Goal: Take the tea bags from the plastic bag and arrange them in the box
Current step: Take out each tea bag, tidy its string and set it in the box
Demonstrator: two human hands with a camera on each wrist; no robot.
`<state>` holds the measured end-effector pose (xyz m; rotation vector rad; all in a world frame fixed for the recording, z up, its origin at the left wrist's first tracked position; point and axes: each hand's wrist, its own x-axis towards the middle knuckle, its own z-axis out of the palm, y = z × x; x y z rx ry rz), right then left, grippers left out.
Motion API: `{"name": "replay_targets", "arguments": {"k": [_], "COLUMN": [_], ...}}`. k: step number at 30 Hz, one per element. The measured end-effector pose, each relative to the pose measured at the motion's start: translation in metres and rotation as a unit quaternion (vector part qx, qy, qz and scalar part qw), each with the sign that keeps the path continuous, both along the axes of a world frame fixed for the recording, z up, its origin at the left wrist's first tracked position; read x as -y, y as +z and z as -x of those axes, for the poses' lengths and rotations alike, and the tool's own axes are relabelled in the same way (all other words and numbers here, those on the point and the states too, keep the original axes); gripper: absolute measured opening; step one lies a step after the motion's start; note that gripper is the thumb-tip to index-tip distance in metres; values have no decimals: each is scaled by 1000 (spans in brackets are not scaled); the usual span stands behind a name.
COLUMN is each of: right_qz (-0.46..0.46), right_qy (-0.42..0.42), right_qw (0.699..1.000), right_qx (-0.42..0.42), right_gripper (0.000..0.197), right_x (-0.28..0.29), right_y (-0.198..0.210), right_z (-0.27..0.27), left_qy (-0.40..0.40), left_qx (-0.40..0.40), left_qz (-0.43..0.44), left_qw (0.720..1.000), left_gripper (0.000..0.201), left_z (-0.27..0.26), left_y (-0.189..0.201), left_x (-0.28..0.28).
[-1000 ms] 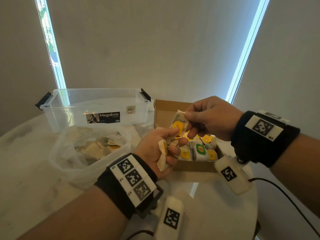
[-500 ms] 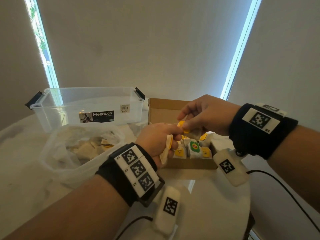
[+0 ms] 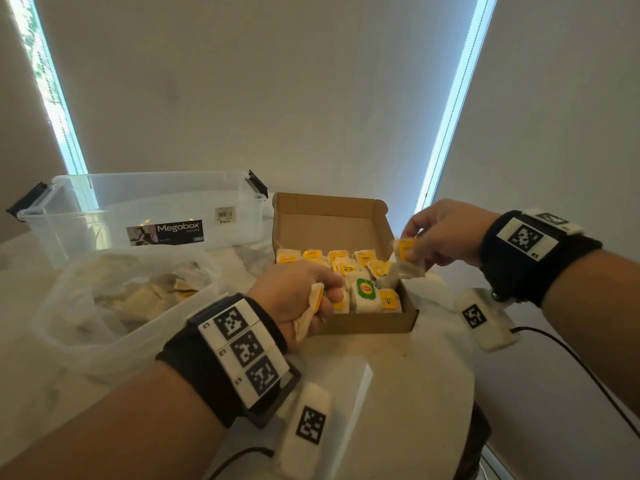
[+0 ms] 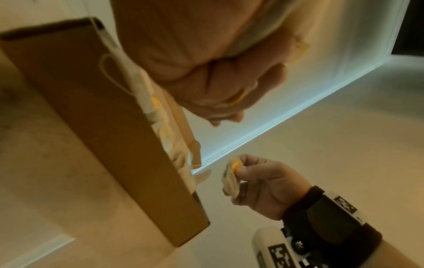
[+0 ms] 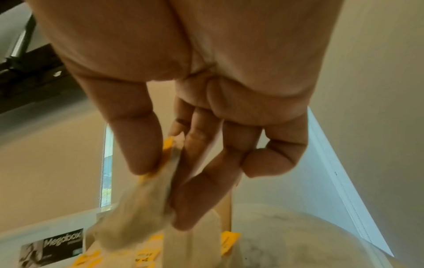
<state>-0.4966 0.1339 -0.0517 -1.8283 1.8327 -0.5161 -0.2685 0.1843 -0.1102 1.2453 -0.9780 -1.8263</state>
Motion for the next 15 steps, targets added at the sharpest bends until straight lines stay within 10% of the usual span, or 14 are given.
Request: {"name": "replay_targets", "arguments": {"k": [15], "right_qz": [-13], "right_qy": [12], "right_qw": [991], "right_qx": [-134], "right_gripper": [17], "right_x": [35], "right_y": [-29], "right_z": [-4], "left_qy": [-36], "left_qx": [127], "left_qz": [-38], "left_qw": [991], "left_gripper": [5], "left_z": [0], "left_y": [-17], "left_x": [4]}}
